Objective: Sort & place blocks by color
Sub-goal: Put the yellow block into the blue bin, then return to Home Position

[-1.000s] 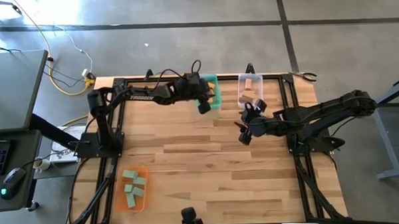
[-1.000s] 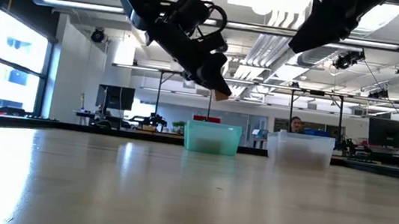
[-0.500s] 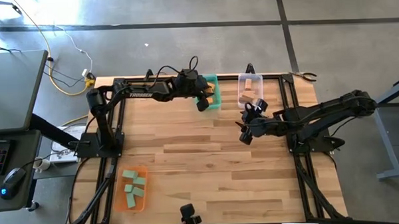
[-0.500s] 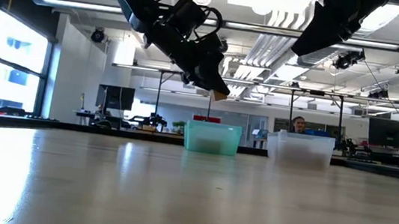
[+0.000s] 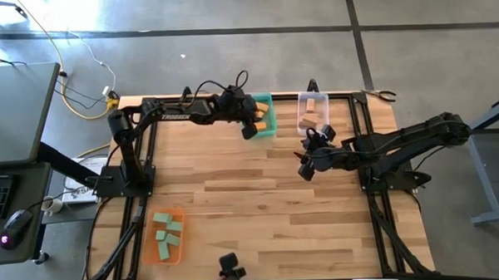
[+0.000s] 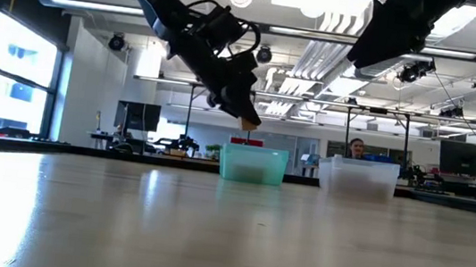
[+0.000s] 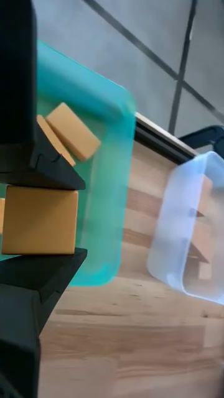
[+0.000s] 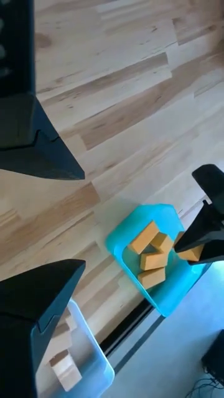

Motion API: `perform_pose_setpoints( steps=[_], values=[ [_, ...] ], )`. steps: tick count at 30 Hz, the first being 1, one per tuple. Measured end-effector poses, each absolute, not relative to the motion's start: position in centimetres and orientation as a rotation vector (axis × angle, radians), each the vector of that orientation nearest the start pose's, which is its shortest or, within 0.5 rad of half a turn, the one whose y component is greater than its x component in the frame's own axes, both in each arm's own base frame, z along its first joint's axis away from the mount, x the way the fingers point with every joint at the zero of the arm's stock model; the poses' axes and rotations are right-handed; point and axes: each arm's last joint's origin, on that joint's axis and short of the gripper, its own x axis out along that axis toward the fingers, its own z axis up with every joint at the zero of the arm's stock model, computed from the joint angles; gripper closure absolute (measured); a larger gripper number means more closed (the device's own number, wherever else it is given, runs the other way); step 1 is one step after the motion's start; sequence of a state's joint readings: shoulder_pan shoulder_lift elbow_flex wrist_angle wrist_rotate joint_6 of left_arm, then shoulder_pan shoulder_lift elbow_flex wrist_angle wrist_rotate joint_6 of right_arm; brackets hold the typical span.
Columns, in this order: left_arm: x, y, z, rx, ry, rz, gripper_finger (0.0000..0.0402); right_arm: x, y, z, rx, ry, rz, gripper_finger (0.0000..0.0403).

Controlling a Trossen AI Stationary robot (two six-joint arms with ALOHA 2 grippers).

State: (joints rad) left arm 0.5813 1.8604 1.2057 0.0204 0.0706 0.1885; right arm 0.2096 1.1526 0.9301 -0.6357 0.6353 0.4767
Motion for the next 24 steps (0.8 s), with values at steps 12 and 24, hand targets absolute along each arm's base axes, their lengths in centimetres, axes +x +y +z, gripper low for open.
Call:
perform_pose_setpoints(
  steps=[12, 24],
  values=[
    [33.28, 22.39, 19.31, -0.047, 0.7, 0.431, 0.0288, 22.32, 2.99, 28.03, 0.132, 0.656, -0.586, 0.0194],
    [33.31, 22.42, 19.34, -0.046, 0.694, 0.432, 0.0223, 22.32, 2.99, 28.03, 0.132, 0.655, -0.586, 0.0194]
  ],
)
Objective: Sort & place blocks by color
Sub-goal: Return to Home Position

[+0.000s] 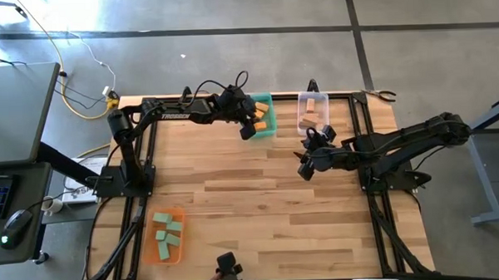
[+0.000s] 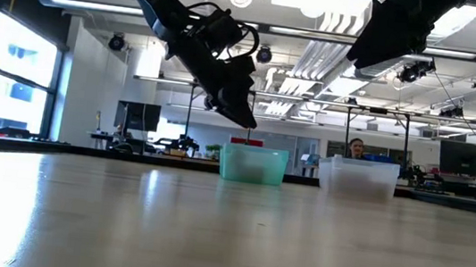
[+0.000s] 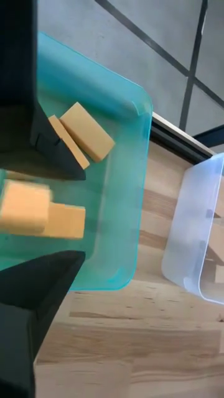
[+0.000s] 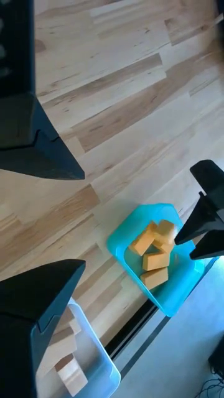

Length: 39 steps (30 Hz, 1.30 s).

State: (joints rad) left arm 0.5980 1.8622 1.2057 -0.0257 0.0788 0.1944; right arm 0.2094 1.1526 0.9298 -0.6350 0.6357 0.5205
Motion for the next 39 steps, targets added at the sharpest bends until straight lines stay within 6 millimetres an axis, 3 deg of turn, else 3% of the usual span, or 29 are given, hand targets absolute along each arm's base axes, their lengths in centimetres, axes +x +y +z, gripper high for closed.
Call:
perform_pose_setpoints(
  steps=[9, 15, 23, 29, 34, 39],
  values=[
    [33.2, 22.4, 19.6, -0.081, 0.686, 0.461, 0.0191, 22.3, 3.0, 28.0, 0.132, 0.657, -0.585, 0.0194],
    [32.8, 20.9, 22.5, -0.129, 0.611, 0.366, 0.019, 22.3, 3.1, 28.0, 0.142, 0.667, -0.562, 0.0194],
    [31.4, 16.7, 27.3, -0.15, 0.573, 0.15, 0.019, 22.5, 3.1, 28.1, 0.082, 0.672, -0.521, 0.0194],
    [30.8, 12.3, 29.5, -0.11, 0.588, 0.033, 0.019, 22.8, 2.7, 28.5, 0.033, 0.63, -0.547, 0.0194],
    [29.4, 8.8, 29.4, -0.082, 0.511, -0.031, 0.019, 23.1, 1.9, 28.6, -0.011, 0.627, -0.561, 0.0194],
    [26.0, 6.6, 28.0, -0.117, 0.45, -0.021, 0.019, 23.2, 0.5, 28.7, -0.031, 0.637, -0.602, 0.0194]
  ],
)
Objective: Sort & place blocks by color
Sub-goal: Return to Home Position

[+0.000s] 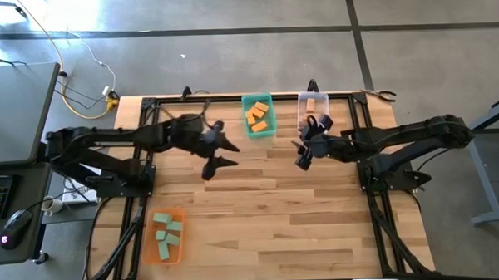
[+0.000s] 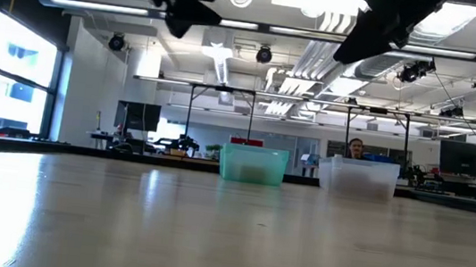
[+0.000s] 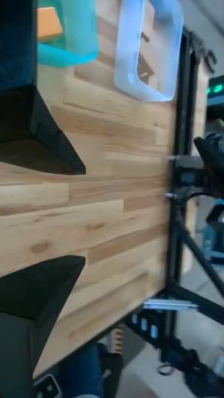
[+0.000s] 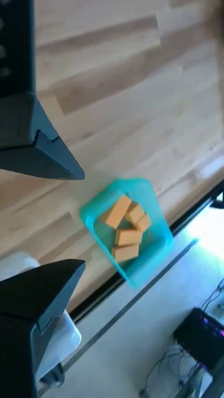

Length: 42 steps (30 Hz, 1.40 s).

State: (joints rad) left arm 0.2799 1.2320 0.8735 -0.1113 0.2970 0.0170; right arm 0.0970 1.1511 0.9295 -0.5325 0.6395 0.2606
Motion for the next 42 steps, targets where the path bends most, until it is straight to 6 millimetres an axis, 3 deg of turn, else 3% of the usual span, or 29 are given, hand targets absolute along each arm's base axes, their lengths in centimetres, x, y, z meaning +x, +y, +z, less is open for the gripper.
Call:
perform_pose_setpoints(
  steps=[11, 19, 27, 32, 42],
  values=[
    [18.8, 4.4, 24.1, -0.15, 0.25, 0.033, 0.019, 22.8, -2.0, 28.7, -0.048, 0.642, -0.695, 0.0194],
    [15.4, 3.5, 20.1, -0.182, 0.171, 0.035, 0.019, 19.4, -2.5, 26.9, 0.041, 0.576, -0.741, 0.0194],
    [13.1, 2.9, 17.2, -0.147, 0.104, 0.036, 0.019, 15.3, -2.3, 23.6, 0.139, 0.458, -0.736, 0.0194],
    [12.1, 2.8, 16.1, -0.119, 0.068, 0.092, 0.019, 13.8, -2.2, 22.1, 0.168, 0.36, -0.684, 0.0194],
    [11.3, 2.8, 16.6, -0.107, 0.022, 0.184, 0.019, 11.5, -2.1, 20.0, 0.155, 0.255, -0.661, 0.0194]
  ],
)
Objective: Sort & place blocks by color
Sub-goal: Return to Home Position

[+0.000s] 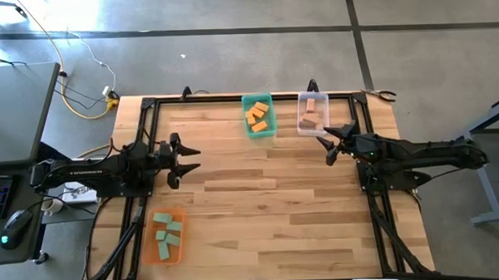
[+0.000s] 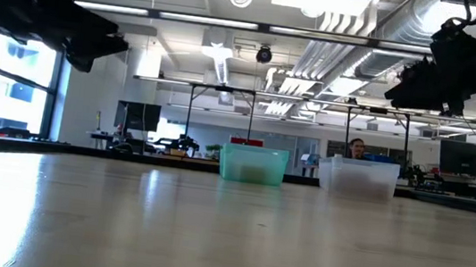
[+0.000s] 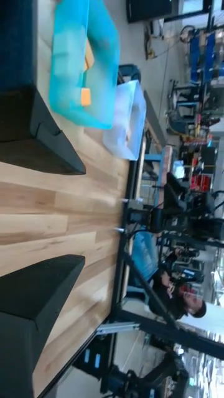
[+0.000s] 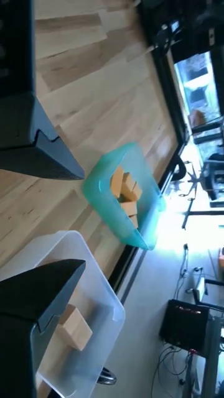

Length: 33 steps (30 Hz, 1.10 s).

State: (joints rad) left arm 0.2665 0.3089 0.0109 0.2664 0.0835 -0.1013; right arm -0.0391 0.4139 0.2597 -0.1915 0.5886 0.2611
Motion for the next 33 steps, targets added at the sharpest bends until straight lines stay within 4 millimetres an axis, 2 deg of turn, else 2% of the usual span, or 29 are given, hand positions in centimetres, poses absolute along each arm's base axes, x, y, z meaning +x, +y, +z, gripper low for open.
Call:
perform_pose_setpoints(
  steps=[11, 17, 24, 33],
  values=[
    [10.9, 3.0, 16.9, -0.058, -0.005, 0.276, 0.019, 9.7, -1.9, 19.2, 0.14, 0.149, -0.601, 0.0194],
    [10.8, 3.0, 16.7, -0.085, 0.015, 0.284, 0.019, 9.3, -1.8, 17.1, 0.173, 0.118, -0.594, 0.0194],
    [10.8, 2.9, 16.7, -0.087, 0.015, 0.255, 0.019, 9.2, -1.4, 17.5, 0.212, 0.036, -0.421, 0.0194],
    [10.8, 2.9, 16.7, -0.079, 0.019, 0.253, 0.019, 9.3, -0.8, 17.6, 0.256, 0.039, -0.195, 0.0194]
  ],
)
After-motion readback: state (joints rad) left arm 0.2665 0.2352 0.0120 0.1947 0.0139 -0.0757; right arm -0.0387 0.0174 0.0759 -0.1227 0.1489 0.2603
